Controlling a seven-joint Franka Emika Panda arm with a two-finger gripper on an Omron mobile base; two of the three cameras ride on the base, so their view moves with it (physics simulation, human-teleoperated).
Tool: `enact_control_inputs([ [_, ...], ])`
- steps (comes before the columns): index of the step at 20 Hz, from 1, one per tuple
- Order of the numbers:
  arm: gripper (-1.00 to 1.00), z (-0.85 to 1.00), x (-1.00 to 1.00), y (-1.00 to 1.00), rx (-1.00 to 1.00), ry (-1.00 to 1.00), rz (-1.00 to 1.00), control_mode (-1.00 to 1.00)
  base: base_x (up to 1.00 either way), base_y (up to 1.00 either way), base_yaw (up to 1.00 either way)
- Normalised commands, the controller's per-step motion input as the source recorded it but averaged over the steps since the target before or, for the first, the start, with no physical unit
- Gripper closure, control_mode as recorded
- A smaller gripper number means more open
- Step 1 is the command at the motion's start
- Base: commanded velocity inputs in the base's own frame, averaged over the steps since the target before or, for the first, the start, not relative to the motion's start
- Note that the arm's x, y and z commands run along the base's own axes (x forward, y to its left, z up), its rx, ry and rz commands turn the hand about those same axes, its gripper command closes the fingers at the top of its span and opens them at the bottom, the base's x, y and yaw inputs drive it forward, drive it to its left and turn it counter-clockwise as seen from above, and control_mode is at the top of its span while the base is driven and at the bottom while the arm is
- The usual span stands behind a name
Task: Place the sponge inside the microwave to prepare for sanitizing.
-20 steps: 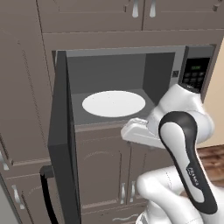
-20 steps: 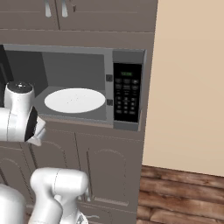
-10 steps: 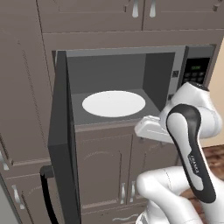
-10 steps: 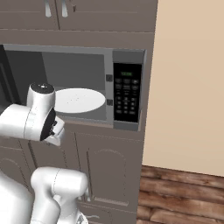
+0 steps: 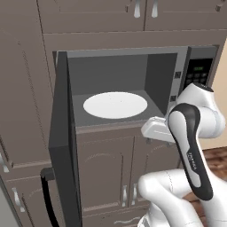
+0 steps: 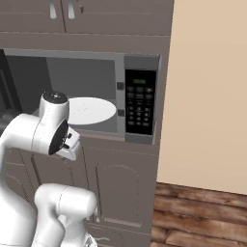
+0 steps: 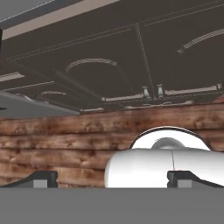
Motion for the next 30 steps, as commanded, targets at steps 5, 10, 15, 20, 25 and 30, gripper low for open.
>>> enact_control_inputs([
  [5, -1.00, 0.00, 0.00, 0.00, 0.01, 0.00, 0.00, -1.00, 0.00, 0.00, 0.00],
  [10, -1.00, 0.00, 0.00, 0.00, 0.00, 0.00, 0.00, -1.00, 0.00, 0.00, 0.00],
  [15, -1.00, 0.00, 0.00, 0.00, 0.00, 0.00, 0.00, -1.00, 0.00, 0.00, 0.00],
  [20, -1.00, 0.00, 0.00, 0.00, 0.00, 0.00, 0.00, -1.00, 0.00, 0.00, 0.00],
  [25, -1.00, 0.00, 0.00, 0.00, 0.00, 0.00, 0.00, -1.00, 0.00, 0.00, 0.00],
  [30, -1.00, 0.00, 0.00, 0.00, 0.00, 0.00, 0.00, -1.00, 0.00, 0.00, 0.00],
])
